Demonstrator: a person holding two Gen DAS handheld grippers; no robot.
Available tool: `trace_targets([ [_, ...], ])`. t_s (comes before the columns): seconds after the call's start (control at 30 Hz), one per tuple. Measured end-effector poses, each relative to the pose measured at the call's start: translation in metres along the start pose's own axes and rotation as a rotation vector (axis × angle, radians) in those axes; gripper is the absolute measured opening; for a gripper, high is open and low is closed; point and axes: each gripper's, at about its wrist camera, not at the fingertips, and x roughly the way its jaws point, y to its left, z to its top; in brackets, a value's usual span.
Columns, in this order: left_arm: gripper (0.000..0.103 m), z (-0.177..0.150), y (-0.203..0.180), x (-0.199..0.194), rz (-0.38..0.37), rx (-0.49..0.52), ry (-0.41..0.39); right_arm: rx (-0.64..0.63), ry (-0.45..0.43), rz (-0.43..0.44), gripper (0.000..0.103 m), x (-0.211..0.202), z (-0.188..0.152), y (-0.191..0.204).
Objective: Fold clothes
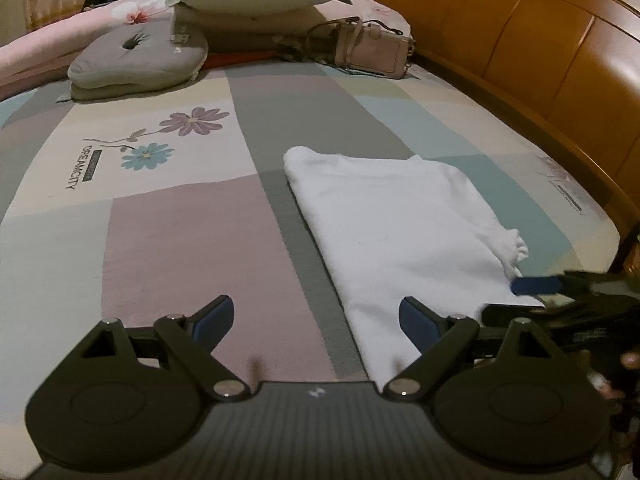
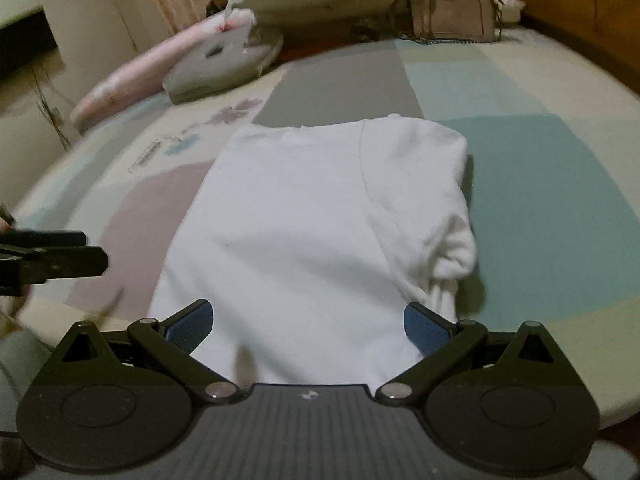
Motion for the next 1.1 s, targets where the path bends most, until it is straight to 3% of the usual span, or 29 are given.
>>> trace_targets([
  [0.2,0.09,0.016,0.01,0.01,-0.131,-0.099,-0.024,0.167,-0.051,0.097,0.103,-0.021,0.015,-0.044],
  [0.33,0.09,0.024,0.013,0.027,-0.201,-0.156,0.005,0.323,-0.041,0.184,0.103,-0.02,0.031,-0.085],
  [0.43,0.09,0.027,0.018,0.044,-0.213,-0.209,0.048,0.439,-0.034,0.249,0.103,-0.018,0.044,-0.116],
  [0.53,0.089,0.026,0.028,0.061,-0.245,-0.283,0.1,0.502,0.054,0.298,0.103,0.007,0.051,-0.131],
  [0.63,0.089,0.022,0.04,0.076,-0.322,-0.378,0.149,0.524,0.151,0.297,0.103,0.036,0.052,-0.135],
  [0.77,0.089,0.023,0.05,0.099,-0.409,-0.459,0.216,0.527,0.178,0.351,0.103,0.057,0.059,-0.135],
  [1.1,0.09,0.057,0.045,0.146,-0.504,-0.46,0.226,0.489,0.193,0.4,0.103,0.102,0.099,-0.136],
])
